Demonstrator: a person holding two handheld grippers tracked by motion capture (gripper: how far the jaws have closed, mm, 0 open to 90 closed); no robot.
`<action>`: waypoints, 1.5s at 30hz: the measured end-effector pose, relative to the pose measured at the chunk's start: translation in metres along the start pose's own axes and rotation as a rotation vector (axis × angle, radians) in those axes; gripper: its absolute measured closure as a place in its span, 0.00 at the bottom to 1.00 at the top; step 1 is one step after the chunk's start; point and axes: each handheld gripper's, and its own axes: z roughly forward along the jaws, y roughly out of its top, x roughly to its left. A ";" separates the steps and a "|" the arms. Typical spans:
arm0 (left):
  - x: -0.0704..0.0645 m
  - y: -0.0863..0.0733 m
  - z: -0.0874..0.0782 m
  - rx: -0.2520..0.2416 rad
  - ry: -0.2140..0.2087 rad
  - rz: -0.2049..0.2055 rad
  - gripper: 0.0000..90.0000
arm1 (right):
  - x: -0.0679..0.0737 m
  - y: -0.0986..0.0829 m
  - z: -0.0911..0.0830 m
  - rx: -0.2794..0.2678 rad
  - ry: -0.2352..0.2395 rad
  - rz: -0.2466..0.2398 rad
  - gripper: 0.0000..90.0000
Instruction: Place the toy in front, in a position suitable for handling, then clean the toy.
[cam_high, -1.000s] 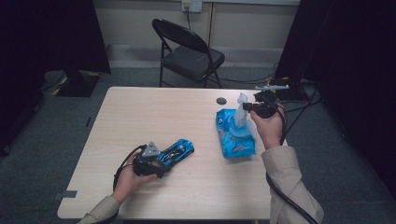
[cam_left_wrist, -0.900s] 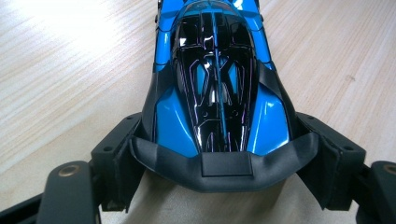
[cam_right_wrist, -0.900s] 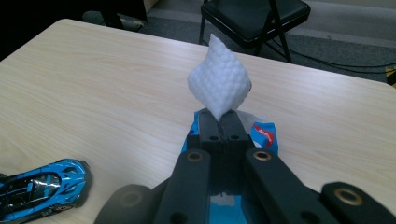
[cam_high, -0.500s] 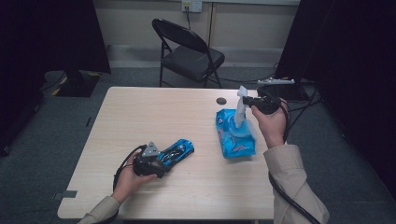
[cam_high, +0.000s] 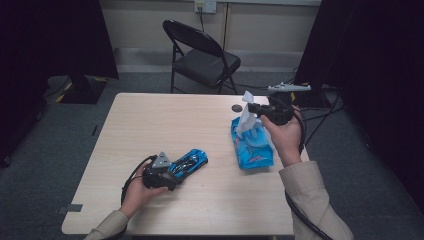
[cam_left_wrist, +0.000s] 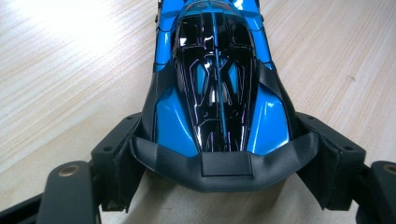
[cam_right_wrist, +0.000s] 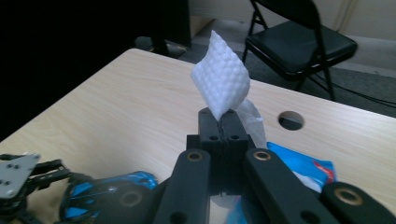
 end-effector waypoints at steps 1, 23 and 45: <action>0.000 0.000 0.000 0.000 0.000 0.000 0.26 | 0.004 0.000 0.000 -0.001 0.008 -0.005 1.00; 0.000 0.000 0.000 0.000 0.005 -0.002 0.26 | 0.043 -0.017 0.016 0.000 0.180 -0.032 1.00; 0.000 0.000 0.000 0.000 0.005 -0.002 0.26 | 0.083 -0.049 0.031 0.038 0.341 -0.055 1.00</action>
